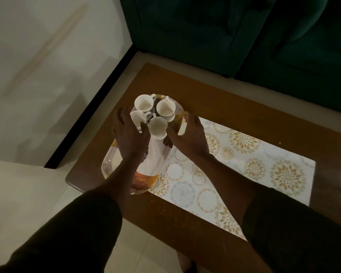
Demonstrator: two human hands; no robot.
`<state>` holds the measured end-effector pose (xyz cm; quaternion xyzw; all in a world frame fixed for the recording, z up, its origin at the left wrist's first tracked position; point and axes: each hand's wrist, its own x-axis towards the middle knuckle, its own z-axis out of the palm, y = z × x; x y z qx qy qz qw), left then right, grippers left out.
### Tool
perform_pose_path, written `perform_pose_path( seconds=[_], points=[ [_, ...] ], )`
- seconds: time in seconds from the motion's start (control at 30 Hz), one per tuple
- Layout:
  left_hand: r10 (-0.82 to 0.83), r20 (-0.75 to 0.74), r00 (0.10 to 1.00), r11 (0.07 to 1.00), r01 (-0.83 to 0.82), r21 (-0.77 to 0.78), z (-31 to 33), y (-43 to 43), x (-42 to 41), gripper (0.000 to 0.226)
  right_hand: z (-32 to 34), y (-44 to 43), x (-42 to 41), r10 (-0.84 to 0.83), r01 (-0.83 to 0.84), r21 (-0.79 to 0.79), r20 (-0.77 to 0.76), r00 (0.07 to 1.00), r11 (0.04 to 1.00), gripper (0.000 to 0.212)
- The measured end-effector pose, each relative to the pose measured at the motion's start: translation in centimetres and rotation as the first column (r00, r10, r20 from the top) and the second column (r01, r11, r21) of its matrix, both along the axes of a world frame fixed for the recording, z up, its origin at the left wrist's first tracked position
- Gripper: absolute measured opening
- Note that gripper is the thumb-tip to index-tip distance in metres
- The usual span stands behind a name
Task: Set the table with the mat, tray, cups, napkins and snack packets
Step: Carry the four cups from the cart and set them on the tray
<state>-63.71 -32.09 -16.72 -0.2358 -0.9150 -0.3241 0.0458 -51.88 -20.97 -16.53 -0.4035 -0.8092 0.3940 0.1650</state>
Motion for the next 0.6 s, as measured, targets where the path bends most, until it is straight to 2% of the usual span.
perform_pose_path(
  seconds=[0.2,0.4,0.6],
  points=[
    [-0.198,-0.044,0.979,0.979,0.196,-0.048,2.2,4.4,5.2,0.053,1.5,3.5,5.4,-0.103,0.091,0.147,0.080,0.991,0.985,0.052],
    [-0.361,-0.018,0.932,0.927,0.356,-0.119,1.8,8.4,12.7,0.044,2.9,7.3,14.1,-0.169,0.159,0.178,0.046,0.984,0.971,0.033],
    [-0.534,0.023,0.845,0.839,0.533,-0.111,2.6,13.8,21.0,0.038,4.7,11.3,24.6,-0.236,0.224,0.211,0.031,0.971,0.951,0.020]
  ],
)
